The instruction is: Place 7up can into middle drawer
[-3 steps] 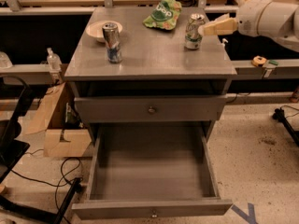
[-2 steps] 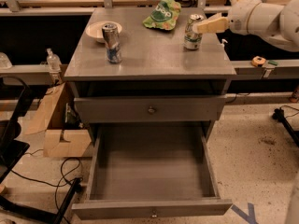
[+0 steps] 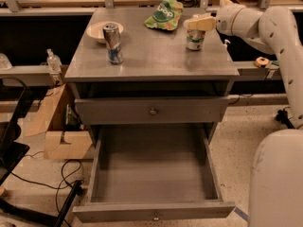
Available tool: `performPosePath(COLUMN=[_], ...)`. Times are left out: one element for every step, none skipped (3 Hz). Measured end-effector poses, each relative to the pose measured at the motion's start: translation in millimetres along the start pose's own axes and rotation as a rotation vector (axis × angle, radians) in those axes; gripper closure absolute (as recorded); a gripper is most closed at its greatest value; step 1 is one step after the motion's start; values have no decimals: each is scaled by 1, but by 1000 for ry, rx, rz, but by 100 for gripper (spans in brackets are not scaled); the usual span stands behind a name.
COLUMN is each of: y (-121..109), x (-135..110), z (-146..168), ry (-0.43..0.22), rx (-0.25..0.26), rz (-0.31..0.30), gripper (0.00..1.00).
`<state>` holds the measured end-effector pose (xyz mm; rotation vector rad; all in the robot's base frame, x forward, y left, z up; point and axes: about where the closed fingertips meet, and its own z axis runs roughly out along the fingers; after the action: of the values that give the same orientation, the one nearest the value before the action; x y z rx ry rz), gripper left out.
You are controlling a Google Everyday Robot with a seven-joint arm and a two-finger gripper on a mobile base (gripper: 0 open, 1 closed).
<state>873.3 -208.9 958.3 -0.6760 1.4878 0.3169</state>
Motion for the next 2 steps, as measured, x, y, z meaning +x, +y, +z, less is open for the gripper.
performPosePath(y=[3, 5], x=[17, 42], z=[31, 48], ry=[-9, 41], rx=[-5, 0], rz=[68, 123], gripper=[0, 27])
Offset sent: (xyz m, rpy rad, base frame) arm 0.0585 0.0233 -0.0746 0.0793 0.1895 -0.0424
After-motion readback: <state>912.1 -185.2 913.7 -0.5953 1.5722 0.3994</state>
